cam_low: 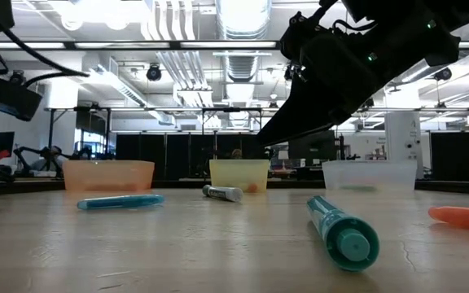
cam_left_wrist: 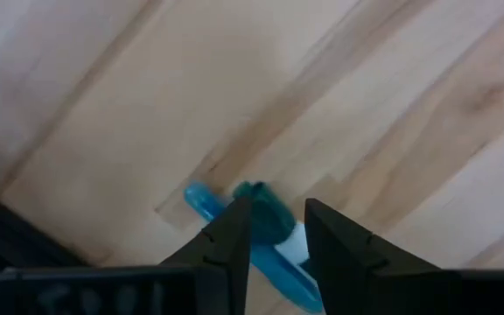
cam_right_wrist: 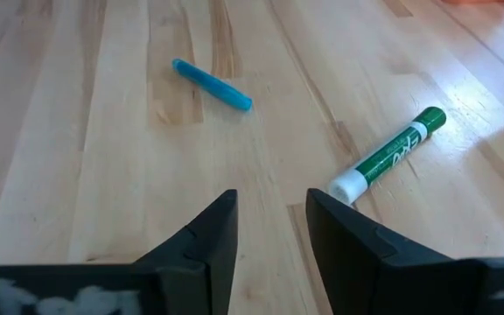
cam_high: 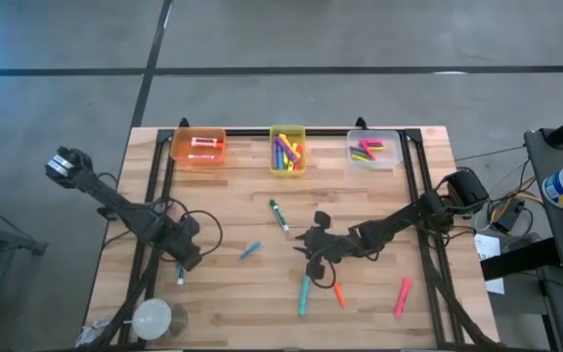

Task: Pick & Place Markers
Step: Put the left green marker pen into the orange bin

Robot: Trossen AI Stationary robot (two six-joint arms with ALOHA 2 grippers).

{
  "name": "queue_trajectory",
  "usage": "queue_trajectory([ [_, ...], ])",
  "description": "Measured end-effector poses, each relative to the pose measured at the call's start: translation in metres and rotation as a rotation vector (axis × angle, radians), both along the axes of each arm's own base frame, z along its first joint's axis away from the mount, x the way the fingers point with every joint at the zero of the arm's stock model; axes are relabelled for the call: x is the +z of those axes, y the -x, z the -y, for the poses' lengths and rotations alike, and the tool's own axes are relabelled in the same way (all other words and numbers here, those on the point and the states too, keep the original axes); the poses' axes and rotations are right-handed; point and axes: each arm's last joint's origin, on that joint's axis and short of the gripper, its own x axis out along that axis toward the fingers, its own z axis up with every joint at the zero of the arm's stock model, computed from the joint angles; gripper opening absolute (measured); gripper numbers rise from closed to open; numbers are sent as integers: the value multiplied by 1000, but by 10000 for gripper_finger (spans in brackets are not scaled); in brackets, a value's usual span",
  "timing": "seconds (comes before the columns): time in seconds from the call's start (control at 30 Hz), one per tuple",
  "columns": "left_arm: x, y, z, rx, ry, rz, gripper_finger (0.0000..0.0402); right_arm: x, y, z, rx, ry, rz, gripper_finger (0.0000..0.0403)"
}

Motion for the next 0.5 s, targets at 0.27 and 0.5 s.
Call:
queue_trajectory([
  [0.27, -13, -6, 5, -40, -5, -62, 105, 0, 0, 0, 0, 0, 0, 130],
  [0.5, -20, -9, 8, -46, 6, -108, 105, 0, 0, 0, 0, 0, 0, 124],
])
